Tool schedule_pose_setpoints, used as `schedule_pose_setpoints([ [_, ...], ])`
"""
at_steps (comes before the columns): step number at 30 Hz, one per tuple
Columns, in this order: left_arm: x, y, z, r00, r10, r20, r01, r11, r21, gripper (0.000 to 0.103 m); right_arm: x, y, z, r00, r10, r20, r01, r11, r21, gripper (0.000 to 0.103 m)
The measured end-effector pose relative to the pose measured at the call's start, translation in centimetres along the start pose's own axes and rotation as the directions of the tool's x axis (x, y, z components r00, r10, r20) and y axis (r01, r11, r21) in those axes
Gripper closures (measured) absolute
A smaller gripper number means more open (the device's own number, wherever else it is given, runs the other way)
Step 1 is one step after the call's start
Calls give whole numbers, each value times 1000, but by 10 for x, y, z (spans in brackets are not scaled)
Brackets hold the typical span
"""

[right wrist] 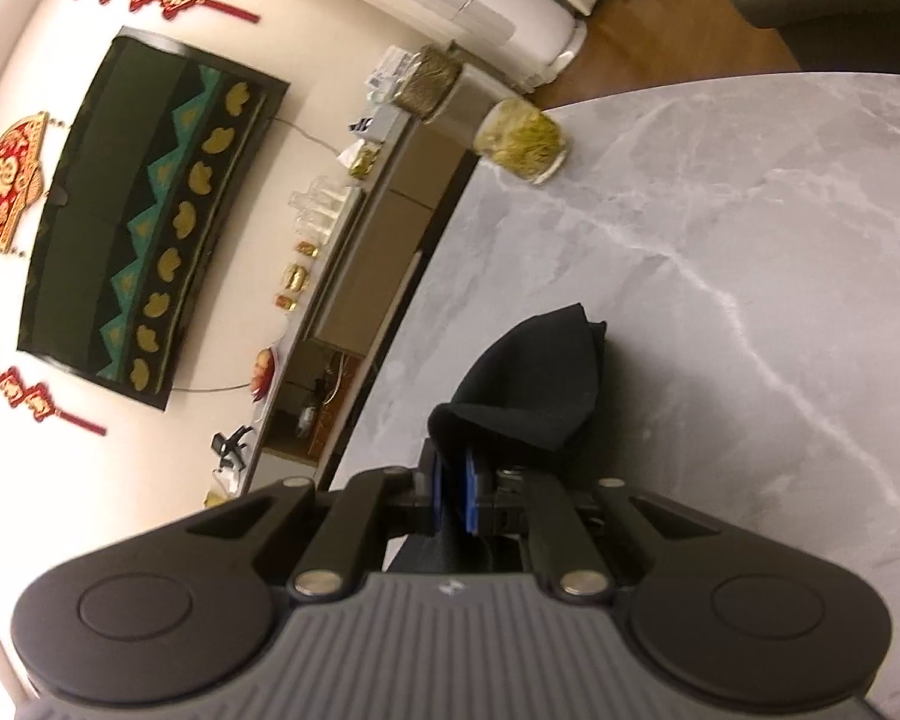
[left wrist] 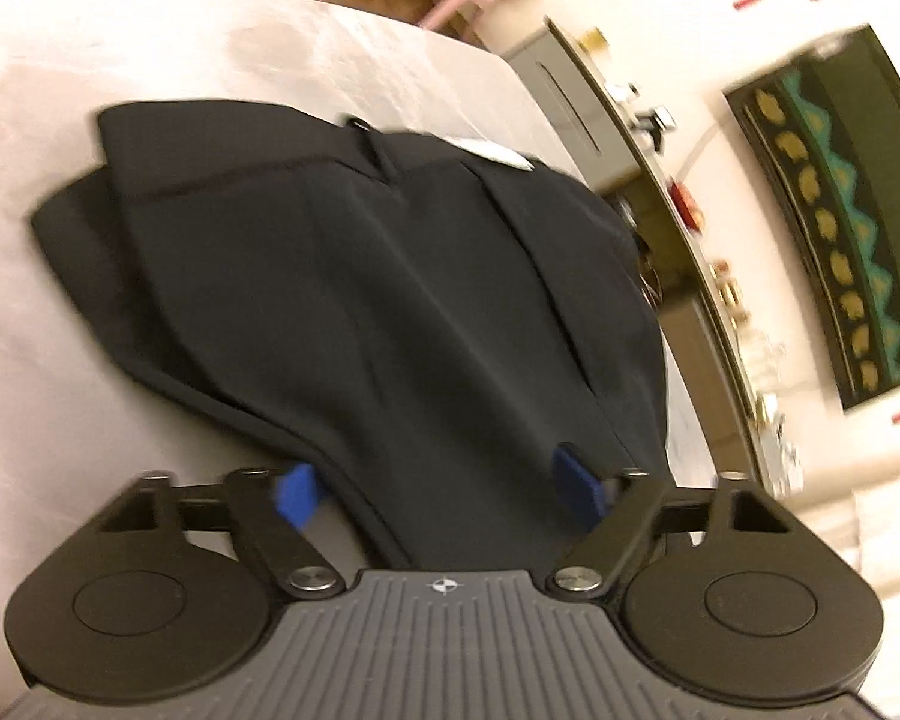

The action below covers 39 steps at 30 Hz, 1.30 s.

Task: Fold clothes

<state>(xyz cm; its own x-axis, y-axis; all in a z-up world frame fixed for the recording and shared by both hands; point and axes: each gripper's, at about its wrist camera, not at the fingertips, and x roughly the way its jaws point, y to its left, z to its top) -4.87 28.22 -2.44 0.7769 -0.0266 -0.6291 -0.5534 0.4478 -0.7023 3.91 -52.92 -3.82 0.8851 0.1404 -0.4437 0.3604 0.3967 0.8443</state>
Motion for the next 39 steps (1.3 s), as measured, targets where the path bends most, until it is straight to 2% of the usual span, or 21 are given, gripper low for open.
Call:
schedule_pose_setpoints([
  [4, -12, 16, 11, 997, -3, 77, 8, 998, -60, 19, -3, -5, 4, 1000, -1, 18, 0, 1000, 9, 96],
  [7, -11, 15, 17, 994, 11, 108, -6, 999, -44, 22, 1, -5, 3, 1000, -9, 14, 9, 1000, 3, 96],
  [8, -10, 13, 18, 994, 22, 111, -20, 999, -26, 39, 1, -5, 4, 1000, -14, 18, 14, 1000, 0, 96],
  [9, -6, 11, 18, 994, 47, 100, -47, 999, -2, 66, 2, -5, 4, 1000, -21, 23, 22, 1000, -9, 96],
  [10, -1, 12, 18, 995, 67, 70, -67, 998, 7, 102, 2, -3, 4, 999, -34, 30, 35, 999, -32, 96],
  [11, 2, 14, 19, 997, 58, 57, -58, 998, 3, 102, 0, -1, 4, 998, -47, 42, 50, 996, -68, 97],
  [13, -7, 12, 18, 995, 3, 95, -6, 999, 33, 102, -6, 9, 0, 994, -70, 79, 82, 983, -165, 97],
  [16, -34, 9, 20, 984, -117, 137, 114, 993, 28, 103, -33, 30, -13, 990, -25, 137, 68, 944, -323, 97],
  [18, -61, 7, 19, 961, -215, 177, 212, 977, 36, 103, -56, 44, -23, 987, 23, 160, 46, 911, -410, 98],
  [21, -109, -15, 27, 908, -343, 241, 328, 939, 99, 103, -95, 67, -35, 978, 97, 187, 14, 857, -516, 98],
  [23, -144, -46, 38, 860, -428, 277, 390, 902, 183, 103, -118, 85, -37, 967, 144, 211, 0, 825, -565, 99],
  [26, -197, -106, 54, 774, -550, 313, 452, 827, 335, 103, -146, 114, -27, 951, 195, 239, -7, 788, -615, 99],
  [27, -205, -128, 61, 765, -562, 314, 446, 815, 370, 103, -154, 124, -23, 946, 211, 247, -8, 776, -630, 99],
  [28, -209, -149, 68, 765, -563, 314, 435, 810, 392, 103, -161, 134, -18, 941, 222, 255, -5, 764, -645, 99],
  [29, -207, -169, 77, 777, -552, 303, 422, 814, 400, 103, -160, 143, -11, 941, 218, 260, 6, 755, -656, 99],
  [30, -195, -185, 86, 805, -521, 285, 397, 829, 393, 103, -155, 150, -4, 945, 202, 259, 21, 751, -660, 99],
  [33, -123, -223, 112, 912, -356, 202, 267, 892, 365, 103, -121, 162, 14, 966, 107, 236, 79, 748, -659, 99],
  [35, -51, -229, 123, 969, -211, 131, 155, 925, 347, 102, -73, 156, 19, 980, -10, 200, 141, 745, -652, 98],
  [37, 33, -225, 130, 996, -43, 81, 12, 935, 355, 102, -20, 147, 24, 978, -133, 162, 207, 733, -648, 98],
  [38, 76, -220, 135, 997, 49, 59, -67, 928, 367, 102, 16, 136, 26, 969, -205, 140, 247, 722, -647, 97],
  [39, 119, -213, 139, 989, 144, 37, -147, 911, 384, 102, 52, 126, 28, 954, -276, 119, 285, 708, -646, 94],
])
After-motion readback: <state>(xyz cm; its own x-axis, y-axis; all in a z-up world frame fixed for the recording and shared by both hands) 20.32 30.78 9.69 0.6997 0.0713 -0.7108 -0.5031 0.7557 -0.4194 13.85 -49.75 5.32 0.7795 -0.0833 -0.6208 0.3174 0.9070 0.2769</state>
